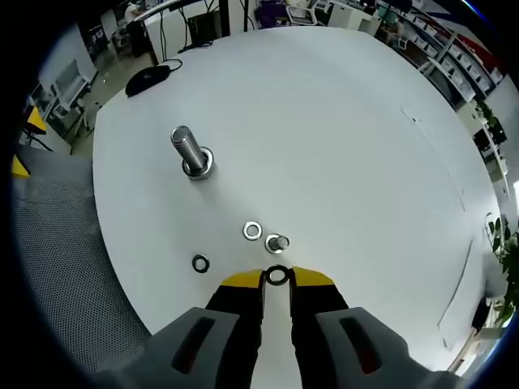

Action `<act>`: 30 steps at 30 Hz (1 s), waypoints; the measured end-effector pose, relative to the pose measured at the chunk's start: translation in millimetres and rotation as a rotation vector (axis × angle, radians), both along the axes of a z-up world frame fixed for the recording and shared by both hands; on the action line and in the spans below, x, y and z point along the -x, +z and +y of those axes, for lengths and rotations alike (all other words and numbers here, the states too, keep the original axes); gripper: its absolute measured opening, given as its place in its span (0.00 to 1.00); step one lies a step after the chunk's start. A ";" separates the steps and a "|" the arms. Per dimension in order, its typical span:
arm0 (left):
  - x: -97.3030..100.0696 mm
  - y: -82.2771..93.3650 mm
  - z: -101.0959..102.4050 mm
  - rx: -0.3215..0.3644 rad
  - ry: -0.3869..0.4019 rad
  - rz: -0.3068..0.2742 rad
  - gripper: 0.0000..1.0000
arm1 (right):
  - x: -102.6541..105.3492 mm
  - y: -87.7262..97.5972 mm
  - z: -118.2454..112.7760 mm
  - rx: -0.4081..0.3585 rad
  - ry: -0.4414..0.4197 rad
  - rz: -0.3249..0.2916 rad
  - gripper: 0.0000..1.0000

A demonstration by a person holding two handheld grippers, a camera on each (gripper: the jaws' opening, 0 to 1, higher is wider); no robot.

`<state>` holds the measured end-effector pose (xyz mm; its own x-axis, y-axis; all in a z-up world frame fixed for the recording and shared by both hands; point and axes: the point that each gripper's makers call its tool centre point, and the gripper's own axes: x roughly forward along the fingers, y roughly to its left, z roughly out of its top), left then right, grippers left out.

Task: Place the washer onto the threaded stud by aligning its center hole with the stud, sliding it down to the base, and recovering from edge contact or off-axis alignment until the washer reaches the visible bottom stop.

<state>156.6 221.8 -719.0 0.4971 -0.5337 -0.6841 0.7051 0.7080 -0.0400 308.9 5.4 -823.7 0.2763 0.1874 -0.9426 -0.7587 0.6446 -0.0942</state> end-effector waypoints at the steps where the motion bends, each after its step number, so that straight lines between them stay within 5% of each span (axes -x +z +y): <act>1: 0.0 0.0 0.1 0.000 0.000 -0.001 0.27 | -0.2 1.3 -0.2 0.000 0.002 -0.004 0.14; 16: 0.5 0.2 0.2 -0.015 -0.010 -0.014 0.27 | -11.3 23.7 3.5 -0.028 0.064 -0.125 0.14; 30: 0.8 -0.1 0.2 -0.011 -0.011 -0.010 0.27 | -12.2 23.2 17.6 -0.043 0.121 -0.143 0.14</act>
